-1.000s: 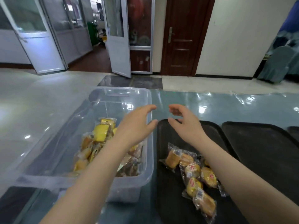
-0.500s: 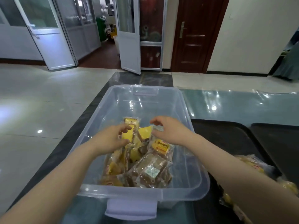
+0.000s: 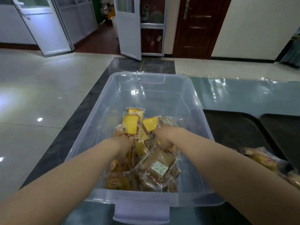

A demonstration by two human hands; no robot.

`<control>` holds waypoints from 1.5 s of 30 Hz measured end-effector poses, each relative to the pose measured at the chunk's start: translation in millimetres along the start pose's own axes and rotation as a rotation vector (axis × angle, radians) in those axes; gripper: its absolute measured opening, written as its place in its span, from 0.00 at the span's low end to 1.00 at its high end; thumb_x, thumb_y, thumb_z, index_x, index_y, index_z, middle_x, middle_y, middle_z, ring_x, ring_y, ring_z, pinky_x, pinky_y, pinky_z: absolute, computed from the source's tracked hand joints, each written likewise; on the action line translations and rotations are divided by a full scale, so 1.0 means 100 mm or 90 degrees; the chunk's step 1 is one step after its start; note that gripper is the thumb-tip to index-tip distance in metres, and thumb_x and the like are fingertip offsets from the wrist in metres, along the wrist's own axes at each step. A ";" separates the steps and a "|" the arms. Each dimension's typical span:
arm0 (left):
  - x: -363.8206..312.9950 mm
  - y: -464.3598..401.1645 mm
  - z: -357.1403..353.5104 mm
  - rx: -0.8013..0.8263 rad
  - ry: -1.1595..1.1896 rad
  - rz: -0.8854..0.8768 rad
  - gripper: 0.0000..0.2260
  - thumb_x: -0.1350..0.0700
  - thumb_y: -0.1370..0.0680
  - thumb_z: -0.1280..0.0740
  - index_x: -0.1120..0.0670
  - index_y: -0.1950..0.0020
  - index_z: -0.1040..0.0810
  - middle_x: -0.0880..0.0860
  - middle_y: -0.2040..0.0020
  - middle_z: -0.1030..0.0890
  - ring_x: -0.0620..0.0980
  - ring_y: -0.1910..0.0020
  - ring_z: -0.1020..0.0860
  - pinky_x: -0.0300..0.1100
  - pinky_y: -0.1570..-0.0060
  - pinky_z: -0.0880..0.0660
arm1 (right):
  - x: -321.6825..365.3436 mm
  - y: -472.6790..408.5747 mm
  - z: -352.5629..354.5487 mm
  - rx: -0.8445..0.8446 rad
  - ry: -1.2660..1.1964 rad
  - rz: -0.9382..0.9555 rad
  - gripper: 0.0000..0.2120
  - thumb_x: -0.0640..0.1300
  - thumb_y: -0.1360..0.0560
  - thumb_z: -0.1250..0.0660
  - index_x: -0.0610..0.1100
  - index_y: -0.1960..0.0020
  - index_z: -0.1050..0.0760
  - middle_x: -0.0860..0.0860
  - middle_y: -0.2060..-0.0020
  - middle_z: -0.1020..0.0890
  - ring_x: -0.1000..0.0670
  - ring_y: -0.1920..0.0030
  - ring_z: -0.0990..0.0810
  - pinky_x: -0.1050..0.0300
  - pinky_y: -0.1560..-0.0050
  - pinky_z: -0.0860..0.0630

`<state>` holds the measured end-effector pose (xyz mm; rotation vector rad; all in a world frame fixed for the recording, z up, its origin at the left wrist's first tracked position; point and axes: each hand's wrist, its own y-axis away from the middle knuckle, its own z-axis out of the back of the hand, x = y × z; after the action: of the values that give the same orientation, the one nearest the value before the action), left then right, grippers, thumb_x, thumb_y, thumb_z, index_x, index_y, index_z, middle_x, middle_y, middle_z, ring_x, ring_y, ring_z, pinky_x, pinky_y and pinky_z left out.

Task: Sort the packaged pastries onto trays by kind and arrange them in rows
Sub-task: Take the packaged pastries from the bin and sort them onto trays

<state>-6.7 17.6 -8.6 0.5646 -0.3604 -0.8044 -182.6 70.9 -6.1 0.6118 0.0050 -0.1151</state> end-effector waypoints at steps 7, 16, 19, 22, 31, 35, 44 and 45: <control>0.01 -0.03 0.00 0.041 -0.061 0.007 0.19 0.59 0.24 0.33 0.58 0.33 0.31 0.56 0.40 0.26 0.53 0.50 0.24 0.41 0.55 0.26 | 0.00 0.01 0.00 -0.028 0.037 -0.017 0.31 0.41 0.28 0.30 0.44 0.28 0.37 0.42 0.35 0.28 0.41 0.41 0.25 0.53 0.56 0.30; 0.24 0.12 0.32 -0.247 0.075 0.045 0.08 0.62 0.26 0.36 0.52 0.48 0.25 0.52 0.53 0.26 0.52 0.58 0.27 0.43 0.61 0.32 | 0.19 0.21 0.17 -0.169 -0.154 0.045 0.14 0.40 0.28 0.37 0.50 0.44 0.31 0.44 0.42 0.33 0.44 0.52 0.28 0.54 0.60 0.29; 0.29 0.24 0.42 -0.399 0.100 0.097 0.10 0.62 0.24 0.38 0.51 0.45 0.26 0.53 0.52 0.31 0.53 0.61 0.30 0.45 0.63 0.34 | 0.44 0.32 0.07 -0.160 -0.178 0.108 0.20 0.40 0.26 0.42 0.54 0.36 0.30 0.43 0.39 0.37 0.39 0.42 0.31 0.47 0.41 0.29; 0.26 0.30 0.49 -0.502 0.081 0.137 0.13 0.64 0.26 0.37 0.54 0.43 0.27 0.55 0.50 0.32 0.55 0.60 0.29 0.46 0.63 0.37 | 0.69 0.39 -0.06 -0.119 -0.146 0.146 0.19 0.41 0.24 0.45 0.50 0.34 0.30 0.41 0.37 0.36 0.39 0.34 0.39 0.44 0.34 0.36; 0.25 0.25 0.45 -0.570 0.023 0.137 0.14 0.62 0.25 0.36 0.55 0.40 0.29 0.56 0.45 0.28 0.55 0.51 0.25 0.45 0.55 0.32 | 0.97 0.29 -0.47 -0.074 0.024 0.202 0.32 0.68 0.29 0.38 0.59 0.28 0.37 0.42 0.26 0.45 0.36 0.26 0.49 0.23 0.34 0.49; 0.25 0.20 0.42 -0.574 0.020 0.133 0.15 0.60 0.25 0.35 0.54 0.39 0.30 0.56 0.43 0.28 0.55 0.48 0.25 0.47 0.48 0.29 | 0.95 0.24 -0.43 -0.098 0.050 0.226 0.20 0.57 0.25 0.36 0.53 0.35 0.28 0.43 0.31 0.35 0.37 0.32 0.37 0.31 0.37 0.36; 0.27 0.19 0.39 -0.573 0.048 0.114 0.14 0.63 0.25 0.36 0.54 0.41 0.28 0.55 0.46 0.28 0.55 0.51 0.25 0.47 0.51 0.30 | 0.69 0.33 -0.09 -0.164 -0.100 0.219 0.13 0.51 0.25 0.32 0.44 0.46 0.23 0.46 0.52 0.22 0.45 0.51 0.23 0.49 0.51 0.24; 0.28 0.19 0.40 -0.578 0.059 0.111 0.14 0.63 0.25 0.36 0.53 0.41 0.28 0.55 0.46 0.28 0.55 0.52 0.26 0.46 0.52 0.30 | 0.63 0.35 -0.05 -0.178 -0.125 0.206 0.12 0.50 0.25 0.32 0.43 0.47 0.23 0.47 0.53 0.21 0.46 0.53 0.23 0.52 0.54 0.24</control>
<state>2.4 -6.1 36.8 -0.2762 0.0626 -0.6836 -116.4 95.3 7.8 0.3140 -0.2634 0.1378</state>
